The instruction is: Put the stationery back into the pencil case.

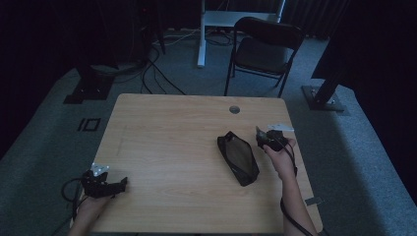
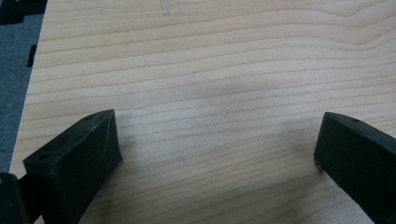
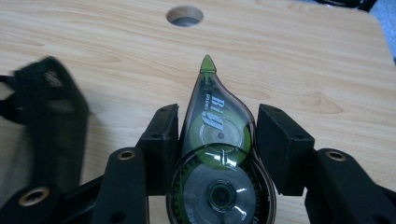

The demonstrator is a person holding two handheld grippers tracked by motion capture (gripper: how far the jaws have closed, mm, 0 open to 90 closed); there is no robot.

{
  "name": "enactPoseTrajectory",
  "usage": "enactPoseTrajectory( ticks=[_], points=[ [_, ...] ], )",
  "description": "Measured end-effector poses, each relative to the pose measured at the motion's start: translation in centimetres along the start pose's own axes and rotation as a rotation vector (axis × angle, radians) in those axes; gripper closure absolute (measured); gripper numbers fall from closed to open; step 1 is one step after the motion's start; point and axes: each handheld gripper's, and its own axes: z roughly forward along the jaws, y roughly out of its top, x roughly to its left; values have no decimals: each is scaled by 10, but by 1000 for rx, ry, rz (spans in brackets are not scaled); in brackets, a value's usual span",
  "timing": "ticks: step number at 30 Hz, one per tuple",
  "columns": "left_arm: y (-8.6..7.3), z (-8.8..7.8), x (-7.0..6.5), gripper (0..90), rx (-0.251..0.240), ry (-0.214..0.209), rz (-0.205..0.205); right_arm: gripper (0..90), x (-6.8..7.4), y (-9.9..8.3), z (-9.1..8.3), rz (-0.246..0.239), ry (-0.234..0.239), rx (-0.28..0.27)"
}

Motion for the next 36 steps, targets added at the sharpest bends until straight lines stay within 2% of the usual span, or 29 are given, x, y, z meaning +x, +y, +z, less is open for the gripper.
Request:
enactPoseTrajectory(
  ticks=[7,10,13,20,23,32,36],
  points=[
    [0,0,0,5,0,0,0,498,12,10,-22,-24,18,-43],
    [0,0,0,5,0,0,0,498,18,14,-28,-12,36,-39],
    [0,0,0,5,0,0,0,498,26,16,-36,-37,21,-43],
    [0,0,0,5,0,0,0,499,47,21,-53,-57,45,-54],
    [0,0,0,5,0,0,0,499,54,21,-56,-37,57,-55],
    [0,0,0,5,0,0,0,499,80,21,-57,-47,84,-45],
    [0,0,0,5,1,0,0,499,92,21,-56,-55,94,-24]
  ],
)
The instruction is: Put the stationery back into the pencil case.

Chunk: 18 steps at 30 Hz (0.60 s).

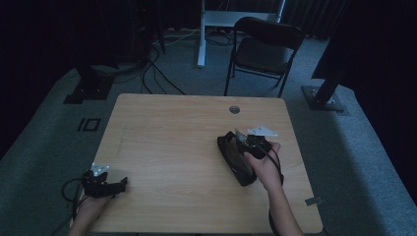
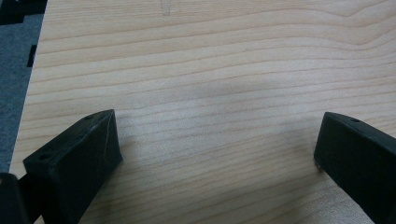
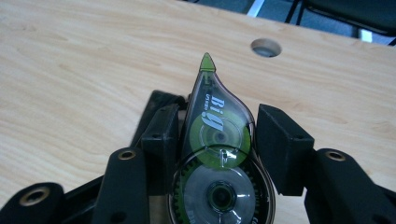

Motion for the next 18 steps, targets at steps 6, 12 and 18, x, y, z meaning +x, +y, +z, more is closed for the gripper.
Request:
enactPoseTrajectory(
  ticks=[6,12,18],
  points=[
    [0,0,0,5,0,0,0,500,11,-5,11,5,14,40],
    [0,0,0,6,0,0,0,500,19,-10,19,-7,9,73],
    [0,0,0,5,0,0,0,500,21,-13,26,-10,-8,115]
  ],
)
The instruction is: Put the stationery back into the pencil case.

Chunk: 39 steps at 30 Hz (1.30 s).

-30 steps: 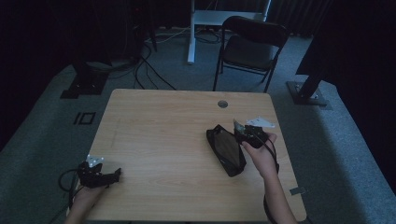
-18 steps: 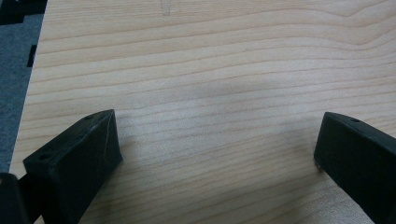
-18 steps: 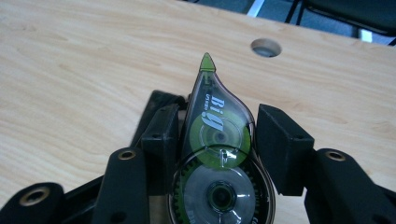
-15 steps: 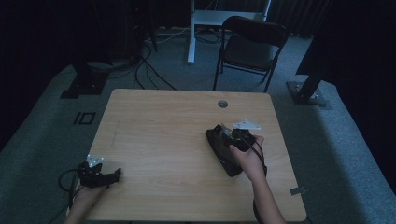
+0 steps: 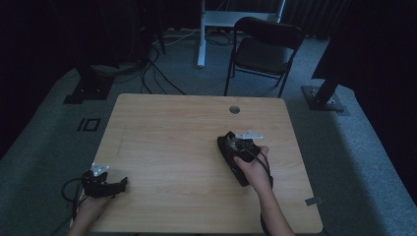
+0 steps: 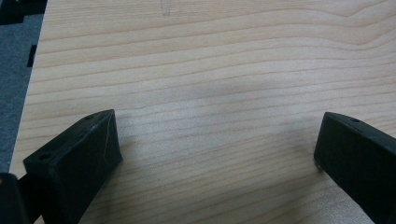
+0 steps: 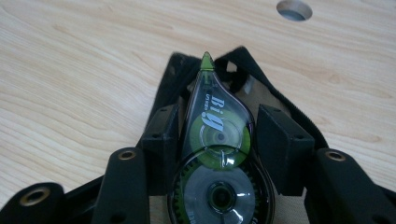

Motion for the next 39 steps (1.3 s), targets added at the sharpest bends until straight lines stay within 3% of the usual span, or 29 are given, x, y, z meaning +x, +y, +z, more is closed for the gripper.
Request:
enactPoseTrajectory(
  ticks=[15,27,39],
  points=[
    [0,0,0,5,0,0,0,500,4,-3,22,6,-19,102],
    [0,0,0,5,0,0,0,500,-3,1,38,-12,-72,211],
    [0,0,0,6,0,0,0,503,-6,2,41,-9,-85,218]
  ],
)
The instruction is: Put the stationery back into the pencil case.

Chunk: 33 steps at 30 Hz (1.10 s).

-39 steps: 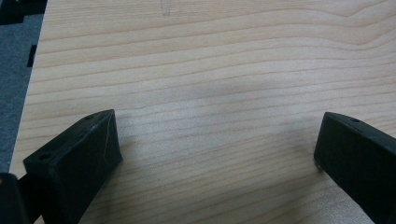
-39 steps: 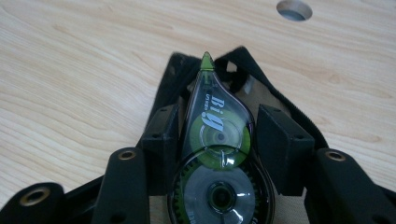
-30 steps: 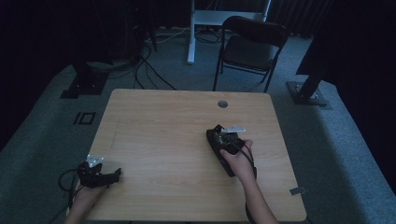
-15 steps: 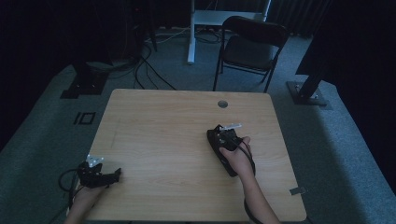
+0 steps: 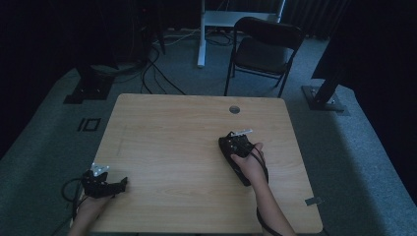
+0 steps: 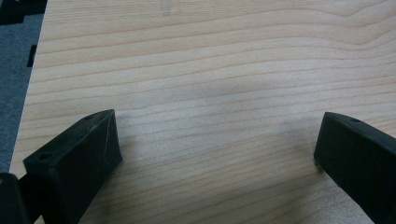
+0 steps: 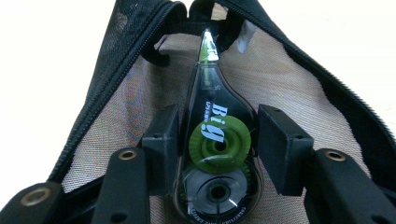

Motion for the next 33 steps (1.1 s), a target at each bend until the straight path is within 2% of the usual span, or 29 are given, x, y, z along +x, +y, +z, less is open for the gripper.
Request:
enactPoseTrajectory(
  ticks=[11,17,22,33],
  points=[
    [0,0,0,5,0,0,0,499,-2,-1,1,16,28,8],
    [0,0,0,6,0,0,0,459,-5,0,0,32,42,-12],
    [0,0,0,5,0,0,0,460,-6,0,-4,25,42,-26],
    [0,0,0,5,0,0,0,461,-10,-4,-16,47,46,-75]
  ],
)
